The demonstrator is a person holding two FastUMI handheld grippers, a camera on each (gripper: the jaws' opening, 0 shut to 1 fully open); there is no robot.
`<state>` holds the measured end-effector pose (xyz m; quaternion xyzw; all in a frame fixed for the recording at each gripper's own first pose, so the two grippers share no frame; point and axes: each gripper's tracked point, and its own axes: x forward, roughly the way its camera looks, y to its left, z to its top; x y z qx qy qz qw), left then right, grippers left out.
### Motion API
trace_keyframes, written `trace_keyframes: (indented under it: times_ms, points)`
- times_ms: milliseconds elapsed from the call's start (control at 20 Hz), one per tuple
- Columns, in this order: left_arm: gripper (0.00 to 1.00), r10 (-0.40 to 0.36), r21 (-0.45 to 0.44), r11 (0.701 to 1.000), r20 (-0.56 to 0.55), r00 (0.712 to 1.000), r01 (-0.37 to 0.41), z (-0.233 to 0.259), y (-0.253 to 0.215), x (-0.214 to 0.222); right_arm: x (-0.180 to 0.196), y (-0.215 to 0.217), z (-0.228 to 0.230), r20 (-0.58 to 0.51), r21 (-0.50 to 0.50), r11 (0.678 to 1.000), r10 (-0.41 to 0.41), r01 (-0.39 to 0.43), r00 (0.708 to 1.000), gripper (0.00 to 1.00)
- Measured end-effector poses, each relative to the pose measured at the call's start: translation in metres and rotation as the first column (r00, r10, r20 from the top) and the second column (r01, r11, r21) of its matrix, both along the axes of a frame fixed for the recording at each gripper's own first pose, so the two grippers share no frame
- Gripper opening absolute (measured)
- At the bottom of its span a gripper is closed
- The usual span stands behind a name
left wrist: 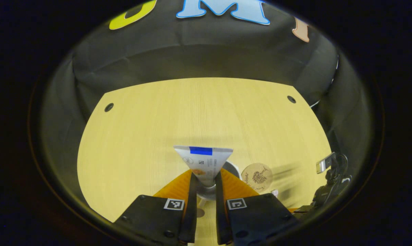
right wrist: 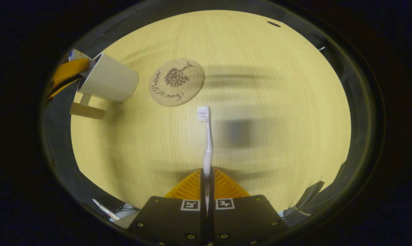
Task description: Put the toothbrush and toothpaste on the desktop into the cup, then pick up the cup and place it on the coaster on the desktop.
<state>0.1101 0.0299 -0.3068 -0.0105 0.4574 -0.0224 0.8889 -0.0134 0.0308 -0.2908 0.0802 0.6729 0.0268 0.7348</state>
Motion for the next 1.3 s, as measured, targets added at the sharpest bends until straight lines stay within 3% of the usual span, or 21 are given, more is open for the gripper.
trace_keyframes:
  times_ms: [50, 100, 350, 550, 600, 700, 800, 1050, 1300]
  points:
    - [0.32, 0.004, 0.000, 1.000, 0.001, 1.000, -0.004, -0.003, 0.000, -0.001, 0.001, 0.000, 0.000, 0.002, -0.001, 1.000, 0.001, -0.001, 1.000, 0.02]
    - [0.26, 0.006, -0.001, 1.000, 0.008, 1.000, -0.006, -0.004, 0.000, 0.001, 0.000, 0.000, 0.000, 0.005, -0.002, 1.000, 0.001, -0.001, 1.000, 0.02]
    - [0.27, -0.004, -0.009, 1.000, 0.023, 1.000, 0.005, -0.009, -0.006, 0.002, 0.000, 0.000, 0.001, 0.020, -0.005, 1.000, 0.008, -0.008, 1.000, 0.02]
    - [0.36, 0.004, -0.025, 1.000, 0.030, 1.000, -0.003, -0.005, -0.005, -0.002, 0.000, 0.000, 0.002, 0.034, 0.003, 1.000, 0.014, -0.014, 0.999, 0.02]
    - [0.42, -0.005, -0.039, 0.999, 0.040, 0.999, 0.007, -0.001, -0.007, -0.002, 0.000, 0.000, 0.001, 0.037, 0.011, 1.000, 0.009, -0.009, 0.999, 0.02]
    - [0.76, -0.019, -0.024, 0.999, 0.062, 0.998, 0.021, 0.005, -0.003, -0.006, 0.000, 0.000, 0.001, 0.040, 0.027, 1.000, -0.014, 0.013, 0.999, 0.02]
    - [0.87, -0.019, -0.011, 1.000, 0.085, 0.996, 0.020, 0.014, 0.004, -0.010, 0.001, -0.003, 0.003, 0.055, 0.034, 0.999, -0.033, 0.031, 0.998, 0.02]
    - [0.89, 0.020, -0.022, 1.000, 0.118, 0.993, -0.017, 0.037, 0.024, -0.029, 0.020, -0.004, 0.030, 0.124, 0.085, 0.992, -0.104, 0.094, 0.987, 0.02]
    - [0.87, 0.073, -0.064, 0.996, 0.145, 0.987, -0.064, 0.052, 0.043, -0.048, 0.057, 0.000, 0.076, 0.243, 0.134, 0.983, -0.159, 0.129, 0.957, 0.02]
